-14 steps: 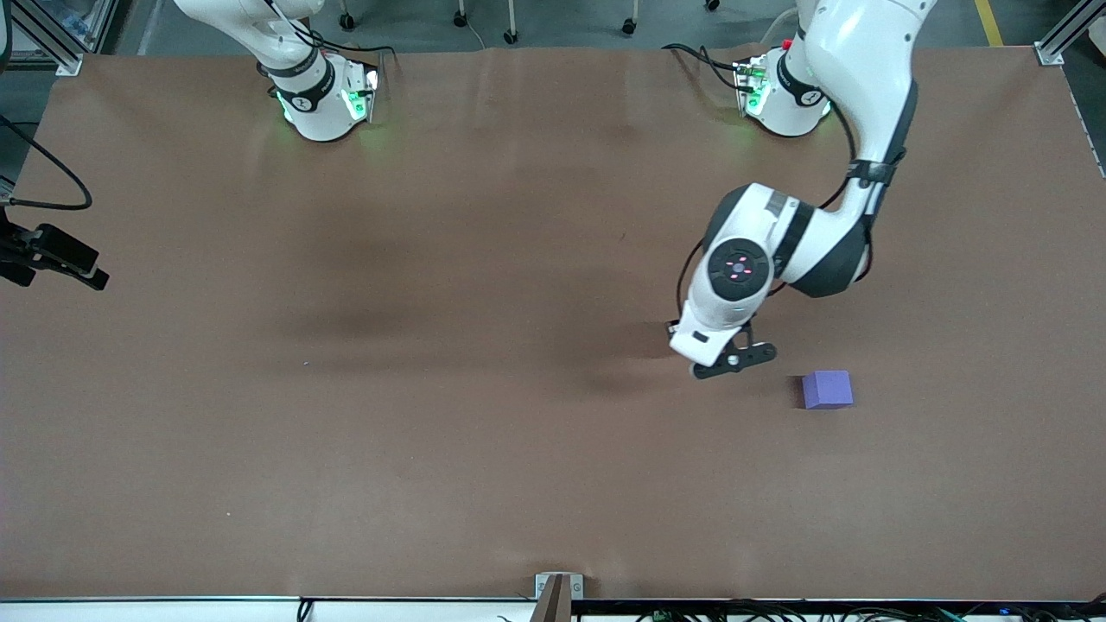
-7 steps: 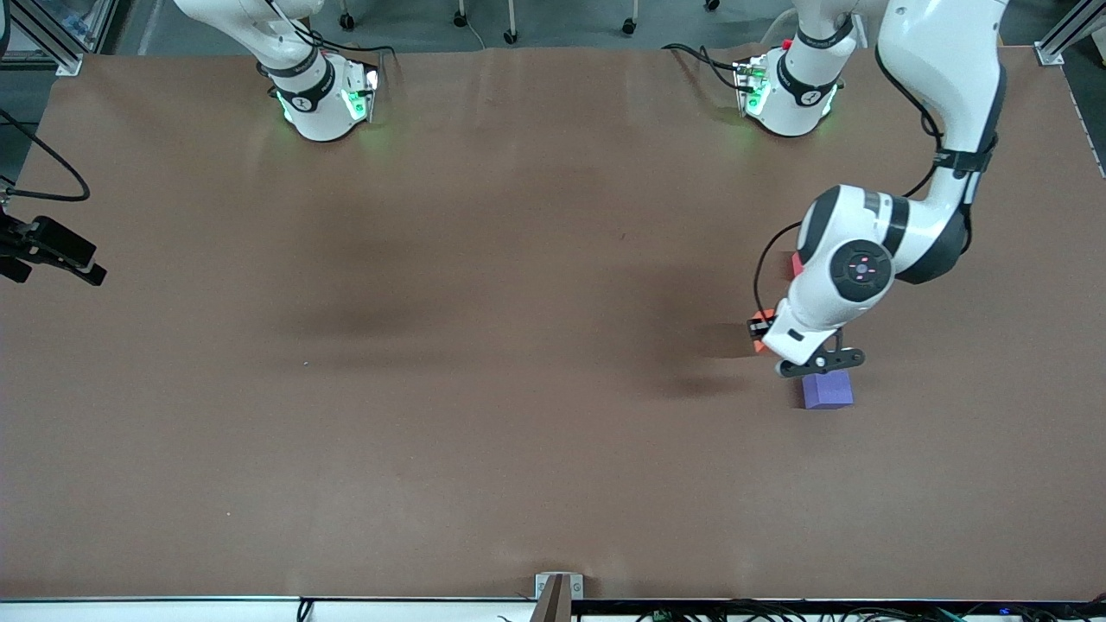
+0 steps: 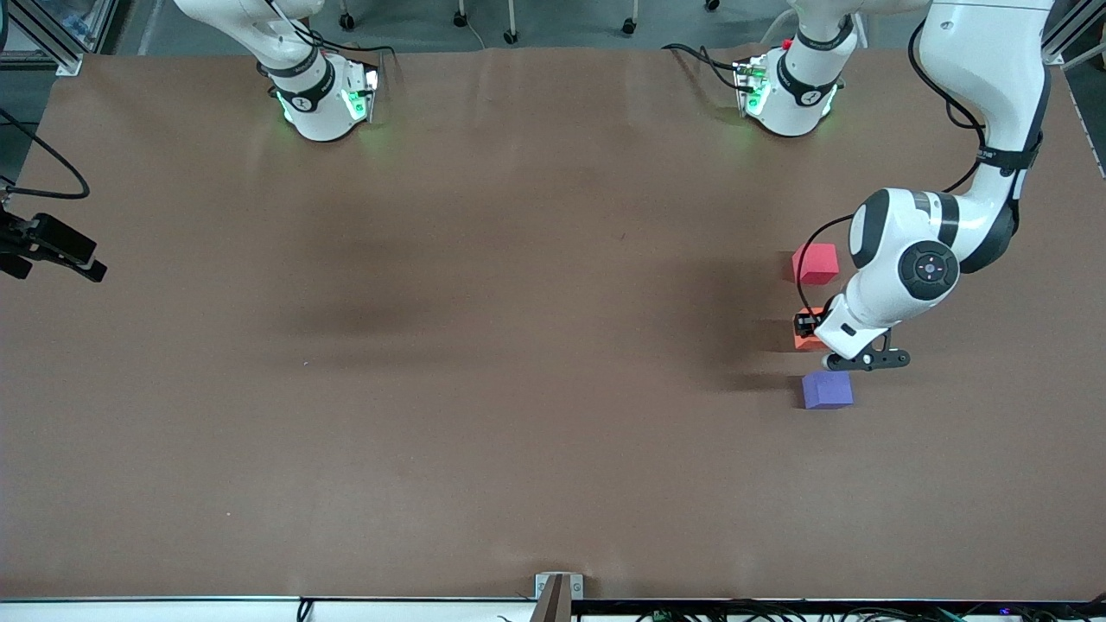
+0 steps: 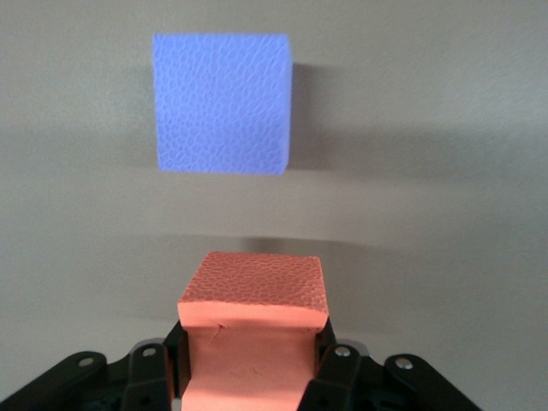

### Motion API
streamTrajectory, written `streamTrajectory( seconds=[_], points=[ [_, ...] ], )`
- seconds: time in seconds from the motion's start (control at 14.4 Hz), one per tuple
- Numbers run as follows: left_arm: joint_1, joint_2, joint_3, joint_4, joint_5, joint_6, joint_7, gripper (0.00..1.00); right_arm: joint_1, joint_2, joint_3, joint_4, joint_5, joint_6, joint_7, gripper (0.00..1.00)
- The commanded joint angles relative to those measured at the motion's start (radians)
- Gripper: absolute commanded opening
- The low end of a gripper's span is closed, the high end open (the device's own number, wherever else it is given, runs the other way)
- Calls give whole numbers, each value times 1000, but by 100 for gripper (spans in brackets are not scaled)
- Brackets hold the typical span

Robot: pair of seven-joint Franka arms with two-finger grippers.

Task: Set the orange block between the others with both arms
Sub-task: 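Lower the orange cube between the pink and purple cubes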

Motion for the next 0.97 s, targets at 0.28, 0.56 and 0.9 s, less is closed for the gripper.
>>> streamTrajectory(
  seconds=[0.28, 0.56, 0.9],
  points=[
    [58, -28, -17, -111, 13, 120, 50, 32, -63, -23, 68, -12, -15, -12, -58, 100],
    [58, -6, -17, -113, 13, 148, 50, 32, -61, -23, 68, -12, -24, -52, -52, 100],
    [58, 17, -16, -131, 13, 195, 50, 32, -60, -23, 70, -9, -31, -62, -48, 100]
  ],
)
